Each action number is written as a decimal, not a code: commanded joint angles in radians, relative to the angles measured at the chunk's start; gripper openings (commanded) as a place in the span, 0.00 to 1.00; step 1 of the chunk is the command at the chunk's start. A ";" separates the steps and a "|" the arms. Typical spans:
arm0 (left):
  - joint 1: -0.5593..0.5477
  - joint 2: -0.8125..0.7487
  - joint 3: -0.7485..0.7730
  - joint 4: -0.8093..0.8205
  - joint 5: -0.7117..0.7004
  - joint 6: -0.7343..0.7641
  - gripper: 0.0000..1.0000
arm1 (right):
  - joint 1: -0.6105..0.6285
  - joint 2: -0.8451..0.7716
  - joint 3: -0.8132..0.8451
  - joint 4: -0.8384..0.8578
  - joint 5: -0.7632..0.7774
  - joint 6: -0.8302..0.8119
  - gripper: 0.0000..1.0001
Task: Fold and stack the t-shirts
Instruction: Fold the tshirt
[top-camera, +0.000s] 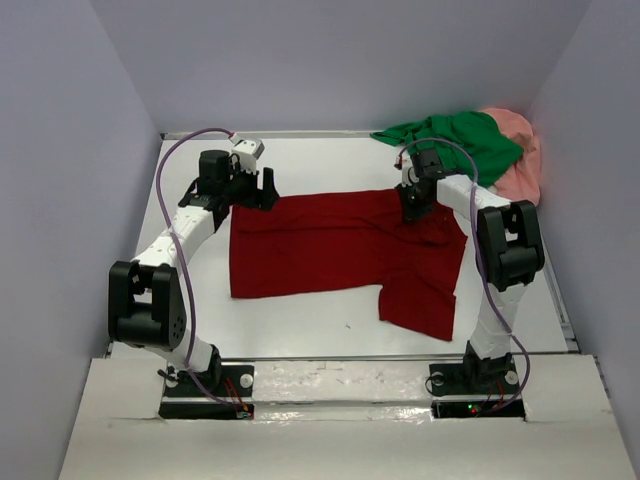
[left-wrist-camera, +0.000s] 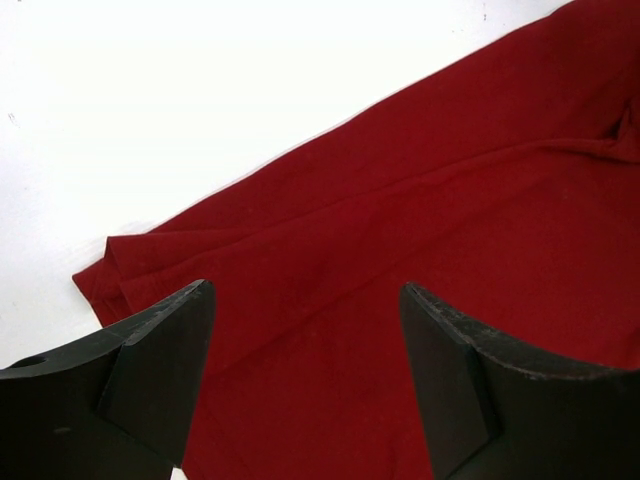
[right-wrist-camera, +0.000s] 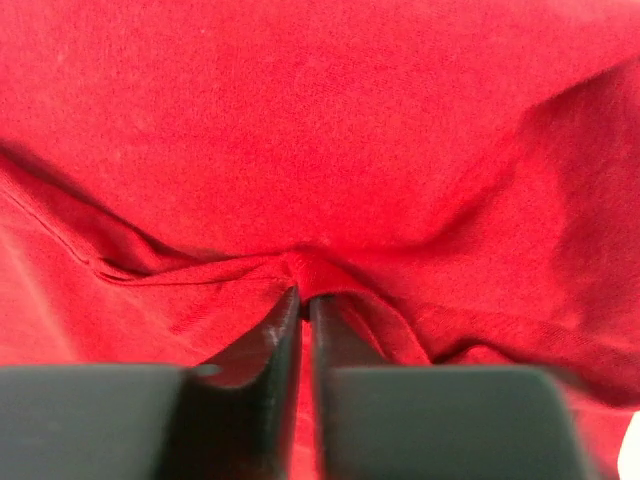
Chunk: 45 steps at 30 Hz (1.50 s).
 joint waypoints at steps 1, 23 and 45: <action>-0.003 -0.021 0.020 0.014 0.025 0.002 0.83 | 0.002 0.000 0.039 -0.010 -0.022 0.011 0.00; -0.003 -0.011 0.046 -0.032 0.065 0.018 0.83 | 0.002 -0.192 -0.021 -0.295 -0.102 0.000 0.00; -0.003 -0.037 0.123 -0.164 0.135 0.054 0.83 | 0.042 -0.071 -0.138 -0.530 -0.508 -0.080 0.00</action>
